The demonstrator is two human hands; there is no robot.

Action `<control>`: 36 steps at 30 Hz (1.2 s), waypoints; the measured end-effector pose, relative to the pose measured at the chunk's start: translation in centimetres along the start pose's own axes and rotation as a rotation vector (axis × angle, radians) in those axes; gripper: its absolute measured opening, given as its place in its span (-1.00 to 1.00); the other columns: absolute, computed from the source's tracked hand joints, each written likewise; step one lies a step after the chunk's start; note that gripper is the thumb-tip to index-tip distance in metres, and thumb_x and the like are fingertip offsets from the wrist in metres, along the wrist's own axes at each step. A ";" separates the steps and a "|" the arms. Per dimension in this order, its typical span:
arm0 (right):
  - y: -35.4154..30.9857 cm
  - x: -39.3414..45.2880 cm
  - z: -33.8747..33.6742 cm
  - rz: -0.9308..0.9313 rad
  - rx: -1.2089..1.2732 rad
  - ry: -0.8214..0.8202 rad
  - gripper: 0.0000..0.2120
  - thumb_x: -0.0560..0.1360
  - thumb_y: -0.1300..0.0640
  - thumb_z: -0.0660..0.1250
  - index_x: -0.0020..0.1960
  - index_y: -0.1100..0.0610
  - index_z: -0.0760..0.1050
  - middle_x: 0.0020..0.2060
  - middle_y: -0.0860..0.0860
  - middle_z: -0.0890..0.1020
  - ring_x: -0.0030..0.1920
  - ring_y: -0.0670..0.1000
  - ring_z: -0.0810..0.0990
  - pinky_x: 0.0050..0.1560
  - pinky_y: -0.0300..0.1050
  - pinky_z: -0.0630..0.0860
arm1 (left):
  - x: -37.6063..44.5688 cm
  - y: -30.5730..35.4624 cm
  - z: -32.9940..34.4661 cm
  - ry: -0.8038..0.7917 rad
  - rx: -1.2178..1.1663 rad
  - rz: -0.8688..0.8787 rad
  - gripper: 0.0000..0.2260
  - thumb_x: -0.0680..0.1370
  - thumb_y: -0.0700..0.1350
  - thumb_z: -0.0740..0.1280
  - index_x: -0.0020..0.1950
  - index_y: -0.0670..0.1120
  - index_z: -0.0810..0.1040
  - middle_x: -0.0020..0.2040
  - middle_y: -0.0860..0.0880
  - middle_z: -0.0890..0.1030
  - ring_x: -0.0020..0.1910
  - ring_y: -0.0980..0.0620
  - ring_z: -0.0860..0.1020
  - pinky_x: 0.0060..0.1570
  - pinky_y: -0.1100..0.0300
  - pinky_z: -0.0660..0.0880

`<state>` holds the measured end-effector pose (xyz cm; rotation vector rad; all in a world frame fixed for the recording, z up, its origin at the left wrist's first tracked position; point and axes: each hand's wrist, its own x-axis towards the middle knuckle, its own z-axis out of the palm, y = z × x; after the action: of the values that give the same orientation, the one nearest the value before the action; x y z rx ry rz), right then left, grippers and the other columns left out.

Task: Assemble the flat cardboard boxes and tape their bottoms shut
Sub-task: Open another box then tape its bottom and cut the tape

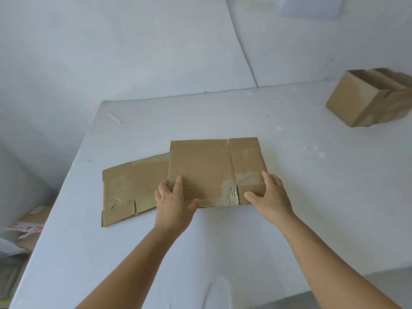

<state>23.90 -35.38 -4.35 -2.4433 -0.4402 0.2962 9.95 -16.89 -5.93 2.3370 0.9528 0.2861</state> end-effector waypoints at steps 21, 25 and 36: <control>27.6 -3.5 -23.8 0.200 0.056 0.155 -0.21 0.44 -0.08 0.36 0.54 0.03 0.05 0.51 -0.04 0.09 0.47 0.03 0.17 0.37 -0.02 0.25 | -10.4 27.2 19.3 -0.162 -0.002 0.260 -0.33 0.50 0.11 0.32 0.51 -0.01 0.10 0.43 -0.16 0.10 0.35 -0.13 0.12 0.31 -0.01 0.29; 31.1 -3.0 -25.8 0.240 0.108 0.180 -0.22 0.45 -0.05 0.37 0.54 0.03 0.05 0.51 -0.04 0.09 0.47 0.01 0.16 0.37 -0.04 0.25 | -10.1 30.5 22.1 -0.181 -0.008 0.314 -0.34 0.49 0.12 0.33 0.50 0.02 0.12 0.42 -0.13 0.11 0.34 -0.10 0.11 0.30 0.02 0.30; 37.5 5.8 -31.9 0.308 0.095 0.275 -0.24 0.45 -0.05 0.36 0.53 0.02 0.08 0.50 -0.06 0.12 0.46 -0.01 0.17 0.35 -0.11 0.22 | -3.1 40.3 30.0 -0.196 -0.056 0.383 -0.34 0.46 0.09 0.37 0.49 0.02 0.17 0.40 -0.16 0.13 0.30 -0.09 0.14 0.30 0.03 0.27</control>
<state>48.25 -78.57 -3.57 -2.4071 0.0694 0.1019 42.58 -55.30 -5.80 2.4307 0.3957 0.2244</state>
